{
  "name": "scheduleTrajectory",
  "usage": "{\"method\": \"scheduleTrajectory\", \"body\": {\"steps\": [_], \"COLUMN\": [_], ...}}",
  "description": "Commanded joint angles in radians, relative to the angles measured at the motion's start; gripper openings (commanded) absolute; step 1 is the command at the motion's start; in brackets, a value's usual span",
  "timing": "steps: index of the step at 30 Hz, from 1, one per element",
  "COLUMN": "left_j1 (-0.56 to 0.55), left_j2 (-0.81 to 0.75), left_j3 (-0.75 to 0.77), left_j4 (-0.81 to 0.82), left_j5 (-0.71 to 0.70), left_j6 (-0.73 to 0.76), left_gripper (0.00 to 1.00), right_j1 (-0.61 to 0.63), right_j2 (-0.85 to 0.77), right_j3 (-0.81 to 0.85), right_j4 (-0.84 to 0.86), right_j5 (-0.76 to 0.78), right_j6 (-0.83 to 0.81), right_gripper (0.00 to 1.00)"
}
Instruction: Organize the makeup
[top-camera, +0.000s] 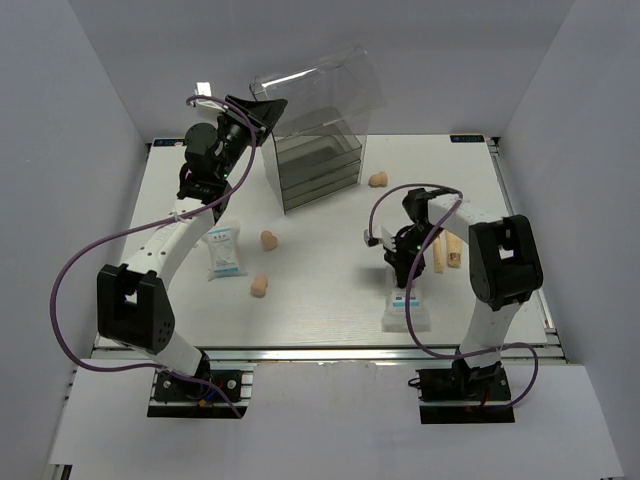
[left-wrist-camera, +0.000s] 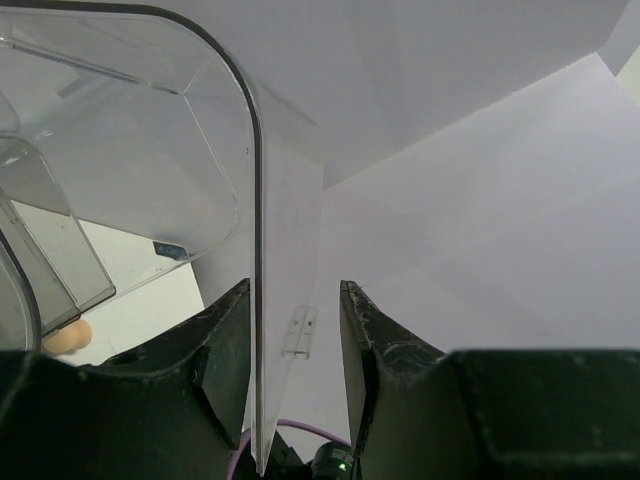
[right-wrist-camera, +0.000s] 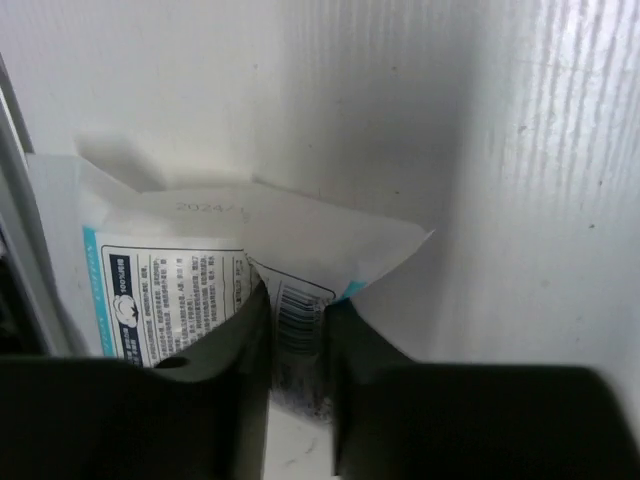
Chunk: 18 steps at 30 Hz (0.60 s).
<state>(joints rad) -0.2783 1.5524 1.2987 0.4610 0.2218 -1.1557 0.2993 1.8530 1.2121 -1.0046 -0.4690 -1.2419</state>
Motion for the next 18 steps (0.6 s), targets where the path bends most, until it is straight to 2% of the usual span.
{"method": "scheduleTrajectory", "body": {"steps": [1,2,6,9,11,13,14,15,16,17,18], "left_j1": [-0.001,-0.001,-0.001,0.001,0.001,0.001,0.001,0.001,0.001,0.001,0.002], "left_j2": [-0.014,-0.012,-0.006,0.0,0.003,0.0,-0.003,-0.006,-0.005,-0.006,-0.005], "left_j3": [0.033,0.036,0.043,0.045,0.045,0.047,0.047,0.048,0.05,0.051,0.054], "left_j4": [0.073,0.07,0.067,0.082,0.093,0.097,0.097,0.097,0.094,0.091,0.093], "left_j5": [0.03,0.031,0.034,0.034,0.036,0.033,0.031,0.031,0.03,0.03,0.028], "left_j6": [-0.012,-0.012,-0.012,-0.03,-0.044,-0.053,-0.055,-0.056,-0.058,-0.059,-0.062], "left_gripper": [0.48,0.48,0.48,0.48,0.48,0.48,0.48,0.48,0.48,0.48,0.48], "right_j1": [0.006,0.001,-0.017,-0.028,-0.026,-0.026,-0.026,-0.028,-0.023,-0.019,-0.006], "right_j2": [0.074,0.077,0.028,0.009,0.003,-0.029,-0.047,-0.07,-0.125,-0.155,-0.211], "right_j3": [0.041,0.053,0.177,0.3,0.383,0.373,0.348,0.31,0.266,0.18,0.138], "right_j4": [-0.04,-0.075,-0.164,-0.215,-0.16,0.073,0.174,0.298,0.559,0.675,0.78], "right_j5": [0.007,0.001,-0.13,-0.274,-0.335,-0.375,-0.37,-0.3,-0.231,-0.167,-0.075], "right_j6": [-0.04,-0.044,-0.057,0.048,0.253,0.477,0.709,0.851,0.983,1.148,1.189], "right_gripper": [0.16,0.0,0.0,0.0,0.0,0.0,0.0,0.0,0.0,0.0,0.0]}}
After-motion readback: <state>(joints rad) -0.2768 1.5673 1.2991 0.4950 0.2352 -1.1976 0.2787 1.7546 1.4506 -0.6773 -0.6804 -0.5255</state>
